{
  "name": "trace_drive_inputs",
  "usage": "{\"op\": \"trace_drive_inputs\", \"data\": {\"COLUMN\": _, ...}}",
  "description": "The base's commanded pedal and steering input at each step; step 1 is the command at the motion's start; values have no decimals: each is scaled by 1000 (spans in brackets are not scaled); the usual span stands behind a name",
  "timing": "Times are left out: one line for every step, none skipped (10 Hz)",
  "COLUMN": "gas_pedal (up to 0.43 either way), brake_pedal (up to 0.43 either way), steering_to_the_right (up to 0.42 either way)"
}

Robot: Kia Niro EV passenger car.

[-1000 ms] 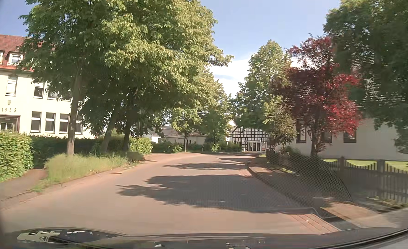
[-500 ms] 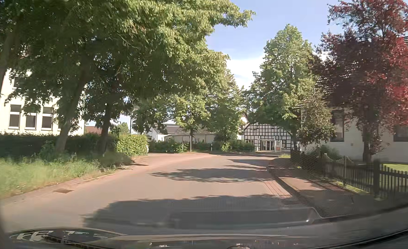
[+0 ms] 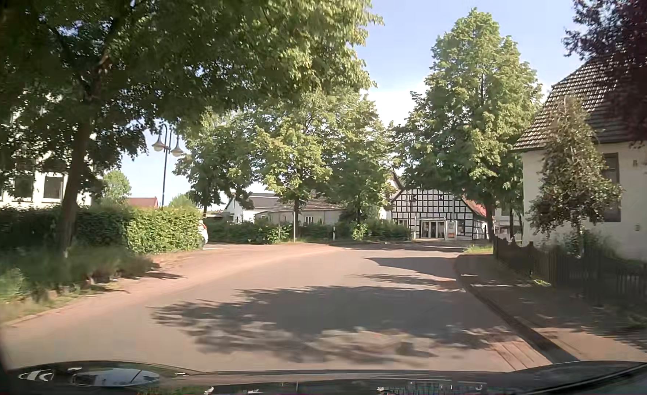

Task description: Follow the waypoints while adhering to traffic rules and regulations

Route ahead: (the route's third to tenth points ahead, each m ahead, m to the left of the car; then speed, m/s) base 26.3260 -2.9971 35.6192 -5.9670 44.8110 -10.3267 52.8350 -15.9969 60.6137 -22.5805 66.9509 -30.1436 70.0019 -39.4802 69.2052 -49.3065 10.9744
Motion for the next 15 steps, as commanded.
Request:
{"op": "trace_drive_inputs", "data": {"gas_pedal": 67, "brake_pedal": 0, "steering_to_the_right": 34}}
{"op": "trace_drive_inputs", "data": {"gas_pedal": 87, "brake_pedal": 0, "steering_to_the_right": 47}}
{"op": "trace_drive_inputs", "data": {"gas_pedal": 87, "brake_pedal": 0, "steering_to_the_right": 56}}
{"op": "trace_drive_inputs", "data": {"gas_pedal": 110, "brake_pedal": 0, "steering_to_the_right": 62}}
{"op": "trace_drive_inputs", "data": {"gas_pedal": 118, "brake_pedal": 0, "steering_to_the_right": 64}}
{"op": "trace_drive_inputs", "data": {"gas_pedal": 130, "brake_pedal": 0, "steering_to_the_right": 65}}
{"op": "trace_drive_inputs", "data": {"gas_pedal": 130, "brake_pedal": 0, "steering_to_the_right": 66}}
{"op": "trace_drive_inputs", "data": {"gas_pedal": 130, "brake_pedal": 0, "steering_to_the_right": 68}}
{"op": "trace_drive_inputs", "data": {"gas_pedal": 130, "brake_pedal": 0, "steering_to_the_right": 69}}
{"op": "trace_drive_inputs", "data": {"gas_pedal": 130, "brake_pedal": 0, "steering_to_the_right": 68}}
{"op": "trace_drive_inputs", "data": {"gas_pedal": 130, "brake_pedal": 0, "steering_to_the_right": 68}}
{"op": "trace_drive_inputs", "data": {"gas_pedal": 118, "brake_pedal": 0, "steering_to_the_right": 66}}
{"op": "trace_drive_inputs", "data": {"gas_pedal": 118, "brake_pedal": 0, "steering_to_the_right": 64}}
{"op": "trace_drive_inputs", "data": {"gas_pedal": 118, "brake_pedal": 0, "steering_to_the_right": 63}}
{"op": "trace_drive_inputs", "data": {"gas_pedal": 118, "brake_pedal": 0, "steering_to_the_right": 63}}
